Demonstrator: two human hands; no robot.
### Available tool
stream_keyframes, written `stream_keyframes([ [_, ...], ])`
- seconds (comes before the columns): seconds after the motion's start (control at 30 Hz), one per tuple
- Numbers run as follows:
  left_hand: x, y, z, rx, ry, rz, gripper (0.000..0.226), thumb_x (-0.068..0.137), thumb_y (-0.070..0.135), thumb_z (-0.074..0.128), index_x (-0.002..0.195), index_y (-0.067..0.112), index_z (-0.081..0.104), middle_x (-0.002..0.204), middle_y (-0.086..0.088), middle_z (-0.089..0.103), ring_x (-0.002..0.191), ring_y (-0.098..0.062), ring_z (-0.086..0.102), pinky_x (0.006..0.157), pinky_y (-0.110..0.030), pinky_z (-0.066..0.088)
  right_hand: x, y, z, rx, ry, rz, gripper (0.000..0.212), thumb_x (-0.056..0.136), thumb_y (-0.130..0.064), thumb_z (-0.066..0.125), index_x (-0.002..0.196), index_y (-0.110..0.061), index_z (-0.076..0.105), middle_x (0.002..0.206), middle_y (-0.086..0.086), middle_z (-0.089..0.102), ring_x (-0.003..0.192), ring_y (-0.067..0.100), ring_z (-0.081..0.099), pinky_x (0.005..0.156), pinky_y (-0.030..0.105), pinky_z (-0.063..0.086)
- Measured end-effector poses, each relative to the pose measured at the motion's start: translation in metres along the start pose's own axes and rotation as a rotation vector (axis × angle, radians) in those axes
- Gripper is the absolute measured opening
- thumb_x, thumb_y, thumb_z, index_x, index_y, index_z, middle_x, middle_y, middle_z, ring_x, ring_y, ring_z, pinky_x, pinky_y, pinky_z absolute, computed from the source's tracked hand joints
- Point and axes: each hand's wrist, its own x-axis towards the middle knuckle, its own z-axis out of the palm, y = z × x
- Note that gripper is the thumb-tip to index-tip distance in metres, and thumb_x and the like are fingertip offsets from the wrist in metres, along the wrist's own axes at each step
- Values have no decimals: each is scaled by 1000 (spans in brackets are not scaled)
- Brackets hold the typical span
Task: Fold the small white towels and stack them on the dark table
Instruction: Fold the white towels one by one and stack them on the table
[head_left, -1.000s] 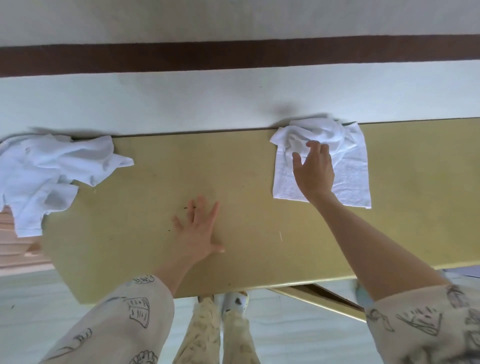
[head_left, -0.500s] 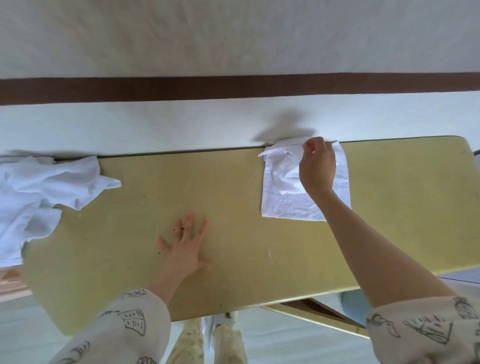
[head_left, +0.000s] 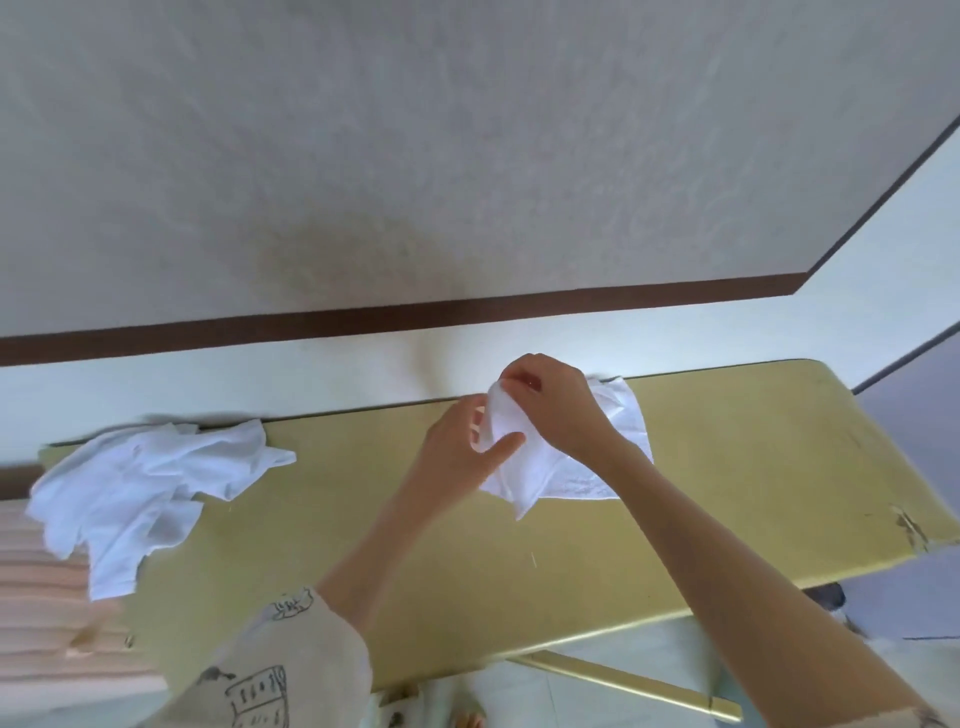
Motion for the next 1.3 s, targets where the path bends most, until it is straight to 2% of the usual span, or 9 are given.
stream_keyframes([
  [0.1,-20,-3,-11,40,101,-52,21,88,19,54,108,14,53,86,8,58,80,-13,54,61,-13,36,-15,-20,3,36,-19,-16,15,92,-12,51,94,-9,66,95,-1,66,78,7,50,66,2,35],
  [0.2,-31,-18,-31,163,186,-81,12,88,9,47,95,10,56,67,11,48,72,-18,47,56,-17,31,-27,-36,7,5,-56,-44,17,94,-15,49,98,-9,65,99,0,64,85,11,52,72,14,37],
  [0.4,-41,-41,-82,205,185,-98,9,87,19,62,85,10,64,77,1,60,76,-15,52,55,-14,33,-42,-32,16,-469,-208,-237,36,96,-39,44,100,-6,58,100,6,59,92,23,56,73,28,36],
  [0.5,-40,-47,-107,283,165,-89,16,89,19,58,93,7,70,88,-4,68,84,-18,57,69,-20,36,-44,-24,20,-565,-251,-240,40,97,-42,41,94,-4,56,97,9,60,92,25,57,69,28,31],
  [0.67,-34,-50,-141,306,247,-74,22,93,13,50,103,5,67,102,-10,69,96,-28,60,82,-27,40,-23,-13,15,-463,-39,-192,25,97,-22,45,100,-4,61,98,9,59,94,25,54,75,27,37],
  [0.83,-43,-60,-147,247,318,-29,16,92,14,51,97,9,65,84,-2,63,78,-21,56,71,-26,39,-21,-16,27,-383,219,-212,13,92,-9,50,93,-5,62,93,8,60,91,26,51,79,35,36],
  [1.03,-84,-118,-108,212,121,-113,17,91,14,56,89,25,68,81,2,66,69,-9,55,64,-17,39,-66,25,69,-394,56,-185,13,93,-12,51,94,-10,63,94,2,65,98,24,54,84,31,31],
  [1.17,-110,-169,-67,271,-168,-283,29,94,16,52,121,14,61,125,-4,61,117,-18,55,98,-25,37,-104,64,104,-464,-152,-130,19,95,-14,46,102,-12,63,103,1,64,106,23,53,89,32,32],
  [1.3,-129,-201,-33,236,-386,-403,36,98,21,43,132,12,50,134,-6,54,124,-19,49,100,-25,34,-129,91,128,-507,-334,-7,26,98,-18,38,113,-18,59,114,-4,61,115,17,48,95,30,31],
])
